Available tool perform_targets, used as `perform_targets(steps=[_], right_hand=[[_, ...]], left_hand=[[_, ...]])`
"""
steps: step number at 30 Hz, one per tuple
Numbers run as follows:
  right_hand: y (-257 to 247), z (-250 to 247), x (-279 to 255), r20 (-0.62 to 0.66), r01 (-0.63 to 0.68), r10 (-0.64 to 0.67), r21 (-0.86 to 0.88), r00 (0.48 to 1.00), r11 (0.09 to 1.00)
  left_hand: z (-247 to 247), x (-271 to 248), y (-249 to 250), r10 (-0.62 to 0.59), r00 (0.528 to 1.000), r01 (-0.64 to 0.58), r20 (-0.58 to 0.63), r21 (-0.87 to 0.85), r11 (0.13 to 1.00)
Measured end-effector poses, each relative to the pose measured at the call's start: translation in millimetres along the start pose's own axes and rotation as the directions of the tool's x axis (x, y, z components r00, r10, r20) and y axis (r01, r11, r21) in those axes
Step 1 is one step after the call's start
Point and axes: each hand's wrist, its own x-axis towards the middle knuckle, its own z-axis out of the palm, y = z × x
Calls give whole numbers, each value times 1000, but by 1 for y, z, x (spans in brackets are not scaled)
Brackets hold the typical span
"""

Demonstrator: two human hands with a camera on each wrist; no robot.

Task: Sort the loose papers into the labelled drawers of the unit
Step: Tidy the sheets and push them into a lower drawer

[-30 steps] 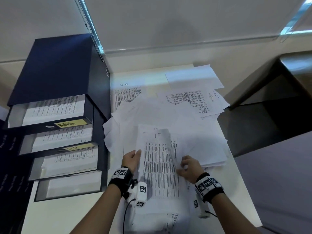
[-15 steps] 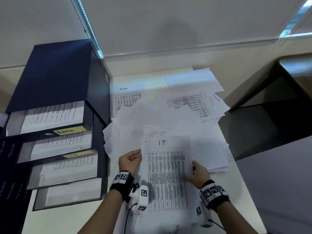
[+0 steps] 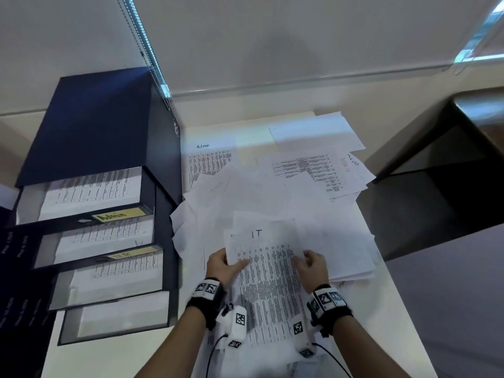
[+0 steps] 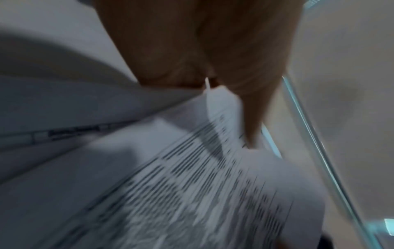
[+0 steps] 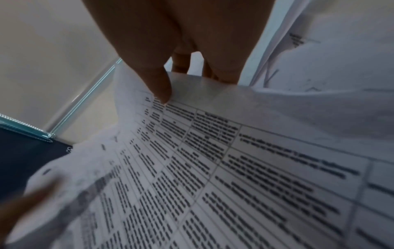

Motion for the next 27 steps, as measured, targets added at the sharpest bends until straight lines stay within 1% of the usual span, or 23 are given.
perform_targets(steps=[1, 2, 4, 6, 7, 9, 10, 12, 13, 14, 15, 17, 18, 20, 21, 22, 24, 26, 27], right_hand=[[-3, 0, 1, -8, 15, -15, 30, 1000, 999], [-11, -4, -1, -12, 25, -24, 80, 1000, 996], [-30, -12, -2, -34, 57, -49, 282, 998, 958], [-59, -27, -5, -6, 83, -94, 520, 996, 850], [-76, -35, -6, 24, 101, -144, 598, 989, 795], [-112, -52, -12, 62, 148, -255, 673, 965, 724], [-128, -60, -16, 32, 207, -309, 675, 950, 708], [-153, -75, -27, -68, 358, -419, 651, 906, 669], [-160, -81, -34, -100, 413, -462, 636, 881, 652], [-163, -84, -40, -112, 442, -484, 621, 868, 648], [-161, -85, -43, -108, 451, -492, 602, 864, 659], [-149, -77, -43, -97, 461, -482, 503, 871, 731], [-139, -70, -40, -81, 455, -465, 404, 882, 793], [-121, -54, -30, -41, 394, -395, 215, 918, 894], [-112, -48, -24, -31, 380, -380, 165, 924, 910], [-107, -46, -20, -15, 397, -399, 128, 917, 909], [-97, -43, -7, 43, 484, -485, 40, 873, 874], [-100, -43, 5, 64, 571, -568, -57, 821, 819], [-116, -45, -1, 60, 600, -597, -68, 800, 797]], left_hand=[[2, -5, 8, 78, 996, -77, -37, 44, 996], [3, -9, 15, 130, 990, -129, -51, 28, 991], [3, -18, 40, 204, 977, -208, -59, -68, 976], [-3, -27, 68, 271, 962, -275, -48, -145, 951], [-7, -32, 83, 307, 951, -308, -36, -170, 936], [-17, -38, 110, 378, 925, -379, -45, -215, 900], [-25, -39, 120, 407, 911, -409, -63, -242, 880], [-38, -44, 139, 469, 878, -475, -93, -273, 836], [-44, -47, 146, 505, 858, -511, -96, -264, 818], [-49, -49, 150, 536, 840, -539, -87, -240, 807], [-52, -50, 152, 548, 834, -549, -72, -215, 808], [-51, -46, 146, 507, 861, -505, -34, -178, 845], [-48, -42, 140, 481, 877, -476, -15, -167, 863], [-43, -33, 124, 419, 908, -417, -11, -122, 901], [-42, -31, 118, 408, 913, -408, -11, -89, 909], [-41, -27, 112, 412, 911, -412, -20, -52, 910], [-41, -32, 114, 434, 901, -434, -20, 10, 901], [-44, -42, 130, 442, 896, -442, -37, 5, 897], [-49, -49, 140, 438, 897, -438, -62, 6, 899]])
